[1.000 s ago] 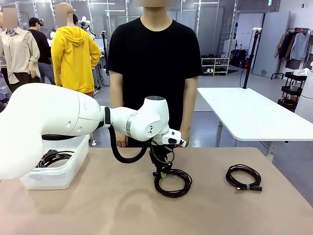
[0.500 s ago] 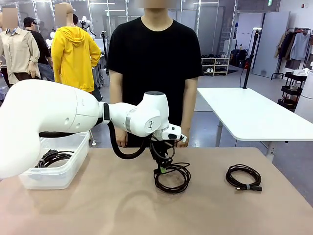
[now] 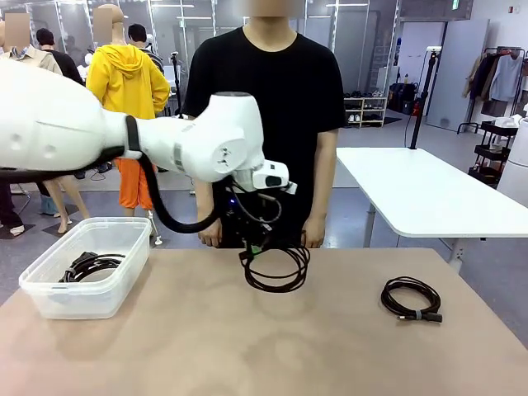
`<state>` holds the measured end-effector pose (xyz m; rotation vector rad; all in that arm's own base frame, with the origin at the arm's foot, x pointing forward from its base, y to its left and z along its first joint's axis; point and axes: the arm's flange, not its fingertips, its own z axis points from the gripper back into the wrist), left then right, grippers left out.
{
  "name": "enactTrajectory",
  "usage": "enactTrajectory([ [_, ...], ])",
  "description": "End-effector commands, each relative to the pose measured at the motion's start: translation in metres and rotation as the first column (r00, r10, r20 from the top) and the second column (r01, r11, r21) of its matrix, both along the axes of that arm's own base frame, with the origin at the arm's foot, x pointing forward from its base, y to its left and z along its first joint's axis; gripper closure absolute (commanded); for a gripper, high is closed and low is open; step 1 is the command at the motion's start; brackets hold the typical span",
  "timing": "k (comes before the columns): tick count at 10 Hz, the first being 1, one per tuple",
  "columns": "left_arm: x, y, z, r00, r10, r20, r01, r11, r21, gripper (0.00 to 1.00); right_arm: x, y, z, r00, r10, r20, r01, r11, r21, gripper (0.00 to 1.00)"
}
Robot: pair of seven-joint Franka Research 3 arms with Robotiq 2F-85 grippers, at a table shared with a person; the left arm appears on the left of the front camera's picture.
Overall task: Organize and store the cables.
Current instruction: Place the USB Extension Cable into the Organizing box.
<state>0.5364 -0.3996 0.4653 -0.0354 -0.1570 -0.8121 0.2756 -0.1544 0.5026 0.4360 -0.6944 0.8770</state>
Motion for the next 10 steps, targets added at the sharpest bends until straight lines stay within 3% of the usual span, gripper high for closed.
enactTrajectory([
  [1,-0.040,0.041,-0.006,0.995,0.097,0.001,-0.097,0.995,-0.039,1.00,0.000,-0.002,0.002,1.000,0.015,0.013,-0.015,1.000,0.005,0.00],
  [3,-0.056,0.060,-0.005,0.989,0.143,0.034,-0.139,0.986,-0.088,1.00,0.000,-0.002,0.002,1.000,0.015,0.013,-0.015,1.000,0.005,0.00],
  [4,-0.050,0.056,-0.011,0.992,0.121,0.019,-0.120,0.991,-0.056,1.00,0.000,-0.002,0.002,1.000,0.015,0.013,-0.015,1.000,0.005,0.00],
  [5,-0.036,0.048,0.004,0.993,0.116,0.002,-0.116,0.993,-0.029,1.00,0.000,-0.002,0.002,1.000,0.015,0.013,-0.015,1.000,0.005,0.00],
  [9,-0.036,0.048,0.004,0.993,0.116,0.002,-0.116,0.993,-0.029,1.00,0.000,-0.002,0.002,1.000,0.015,0.013,-0.015,1.000,0.005,0.00],
  [10,-0.039,0.050,0.001,0.993,0.118,0.011,-0.117,0.992,-0.039,0.81,0.000,-0.002,0.002,1.000,0.015,0.013,-0.015,1.000,0.005,0.00],
])
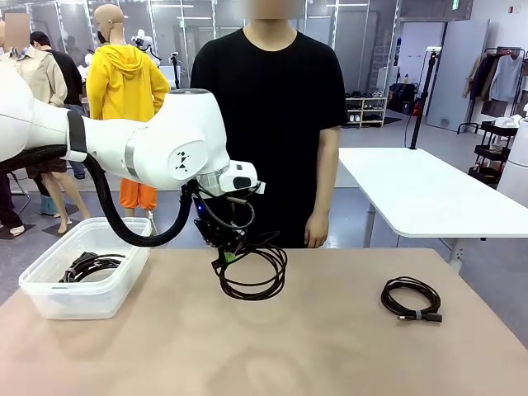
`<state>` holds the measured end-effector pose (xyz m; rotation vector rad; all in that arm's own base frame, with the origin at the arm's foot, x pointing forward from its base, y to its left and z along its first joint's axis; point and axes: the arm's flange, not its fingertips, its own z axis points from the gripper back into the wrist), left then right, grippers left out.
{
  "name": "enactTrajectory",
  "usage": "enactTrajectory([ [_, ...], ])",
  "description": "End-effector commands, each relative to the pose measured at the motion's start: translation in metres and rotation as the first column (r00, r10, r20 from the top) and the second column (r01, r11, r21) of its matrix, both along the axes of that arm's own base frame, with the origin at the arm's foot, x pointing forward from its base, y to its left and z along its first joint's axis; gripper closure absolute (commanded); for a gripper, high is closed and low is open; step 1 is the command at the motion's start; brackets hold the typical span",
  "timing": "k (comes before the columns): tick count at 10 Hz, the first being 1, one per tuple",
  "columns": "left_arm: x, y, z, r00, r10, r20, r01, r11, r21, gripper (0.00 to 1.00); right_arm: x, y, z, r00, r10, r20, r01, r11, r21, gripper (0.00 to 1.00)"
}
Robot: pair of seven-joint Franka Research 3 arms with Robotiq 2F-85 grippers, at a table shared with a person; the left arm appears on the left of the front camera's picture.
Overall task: Organize and store the cables.
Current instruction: Place the USB Extension Cable into the Organizing box.
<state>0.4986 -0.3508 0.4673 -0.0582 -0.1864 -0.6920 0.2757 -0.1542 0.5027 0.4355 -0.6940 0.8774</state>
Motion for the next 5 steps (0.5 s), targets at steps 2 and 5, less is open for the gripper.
enactTrajectory([
  [2,0.013,0.038,0.028,0.989,0.148,0.022,-0.147,0.988,-0.042,0.81,0.000,-0.002,0.002,1.000,0.015,0.014,-0.015,1.000,0.005,0.00],
  [5,0.019,0.140,0.060,0.943,0.329,0.048,-0.323,0.940,-0.111,0.81,0.000,-0.002,0.002,1.000,0.015,0.014,-0.015,1.000,0.005,0.00],
])
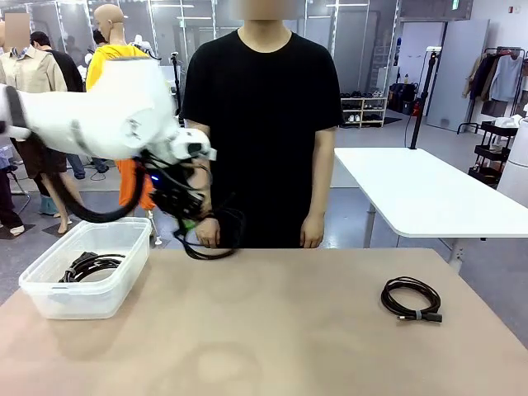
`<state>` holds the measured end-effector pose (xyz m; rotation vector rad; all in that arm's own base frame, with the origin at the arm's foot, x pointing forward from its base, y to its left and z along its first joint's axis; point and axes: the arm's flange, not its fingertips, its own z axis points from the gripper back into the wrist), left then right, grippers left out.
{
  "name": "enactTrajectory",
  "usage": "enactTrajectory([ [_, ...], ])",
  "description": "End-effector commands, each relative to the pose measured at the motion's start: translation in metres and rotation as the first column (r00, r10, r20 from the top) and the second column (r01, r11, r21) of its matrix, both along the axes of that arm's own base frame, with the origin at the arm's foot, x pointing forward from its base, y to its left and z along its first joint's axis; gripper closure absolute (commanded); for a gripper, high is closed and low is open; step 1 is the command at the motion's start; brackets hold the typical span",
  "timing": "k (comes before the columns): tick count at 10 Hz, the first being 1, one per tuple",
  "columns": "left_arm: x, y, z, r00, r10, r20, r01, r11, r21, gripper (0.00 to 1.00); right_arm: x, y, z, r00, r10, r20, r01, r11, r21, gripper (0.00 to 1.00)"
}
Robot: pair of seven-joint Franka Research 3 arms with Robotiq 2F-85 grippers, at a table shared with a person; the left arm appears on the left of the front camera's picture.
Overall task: Organize and store the cables.
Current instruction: Place the USB Extension Cable into the Organizing box.
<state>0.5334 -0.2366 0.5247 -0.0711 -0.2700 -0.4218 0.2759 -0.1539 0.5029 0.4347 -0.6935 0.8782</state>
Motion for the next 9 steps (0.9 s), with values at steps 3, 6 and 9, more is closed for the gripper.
enactTrajectory([
  [3,-0.025,0.135,0.022,0.941,0.334,0.060,-0.324,0.936,-0.138,0.81,0.000,-0.002,0.002,1.000,0.014,0.013,-0.014,1.000,0.006,0.00],
  [6,-0.039,0.220,0.029,0.877,0.478,0.048,-0.457,0.861,-0.224,0.81,0.000,-0.002,0.002,1.000,0.014,0.013,-0.014,1.000,0.006,0.00],
  [9,-0.021,0.257,0.010,0.819,0.574,-0.003,-0.557,0.793,-0.247,0.81,0.000,-0.002,0.002,1.000,0.014,0.013,-0.014,1.000,0.006,0.00],
])
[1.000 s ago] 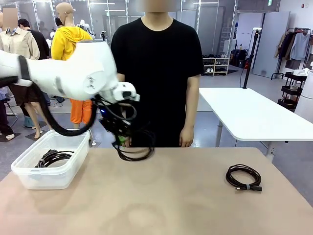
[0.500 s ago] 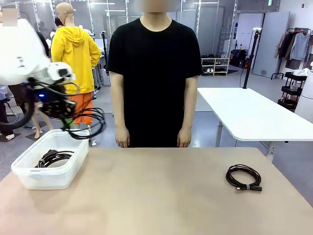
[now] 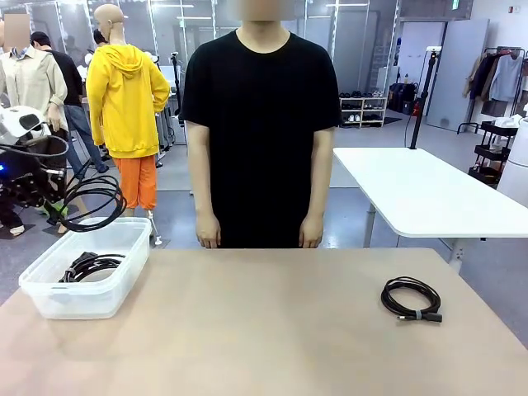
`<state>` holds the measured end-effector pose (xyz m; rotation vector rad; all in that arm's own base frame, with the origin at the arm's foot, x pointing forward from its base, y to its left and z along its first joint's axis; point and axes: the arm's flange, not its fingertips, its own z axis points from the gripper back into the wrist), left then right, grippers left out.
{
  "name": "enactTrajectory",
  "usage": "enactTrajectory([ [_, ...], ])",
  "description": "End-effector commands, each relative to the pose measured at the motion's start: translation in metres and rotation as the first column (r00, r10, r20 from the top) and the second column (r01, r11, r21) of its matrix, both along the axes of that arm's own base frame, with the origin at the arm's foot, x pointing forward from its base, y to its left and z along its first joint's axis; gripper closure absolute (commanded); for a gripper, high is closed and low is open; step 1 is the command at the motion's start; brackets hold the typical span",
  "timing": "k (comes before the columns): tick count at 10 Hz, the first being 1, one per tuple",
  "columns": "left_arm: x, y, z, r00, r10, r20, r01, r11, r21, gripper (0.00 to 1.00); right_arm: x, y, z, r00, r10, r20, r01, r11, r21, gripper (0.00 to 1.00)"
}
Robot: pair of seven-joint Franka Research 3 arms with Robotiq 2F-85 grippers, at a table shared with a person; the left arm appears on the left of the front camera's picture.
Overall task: Organize and store the cables.
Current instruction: Place the USB Extension Cable into the Organizing box.
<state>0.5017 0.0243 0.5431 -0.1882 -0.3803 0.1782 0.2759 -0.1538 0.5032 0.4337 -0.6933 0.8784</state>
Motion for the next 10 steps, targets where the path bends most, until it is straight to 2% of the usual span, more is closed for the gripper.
enactTrajectory([
  [1,0.017,0.006,-0.017,0.996,0.091,0.005,-0.091,0.996,0.016,0.81,-0.001,-0.002,0.001,1.000,0.014,0.013,-0.014,1.000,0.007,0.00],
  [5,0.050,0.015,-0.084,0.986,0.119,-0.115,-0.124,0.992,-0.032,0.81,-0.001,-0.002,0.001,1.000,0.014,0.013,-0.014,1.000,0.007,0.00],
  [7,0.061,0.017,-0.107,0.976,0.151,-0.156,-0.154,0.988,-0.005,0.81,-0.001,-0.002,0.001,1.000,0.014,0.013,-0.014,1.000,0.007,0.00],
  [9,0.060,0.018,-0.115,0.967,0.170,-0.191,-0.169,0.985,0.021,0.81,-0.001,-0.002,0.001,1.000,0.014,0.013,-0.014,1.000,0.007,0.00],
  [10,0.059,0.018,-0.116,0.964,0.174,-0.201,-0.171,0.985,0.032,0.71,-0.001,-0.002,0.001,1.000,0.014,0.013,-0.014,1.000,0.007,0.00],
])
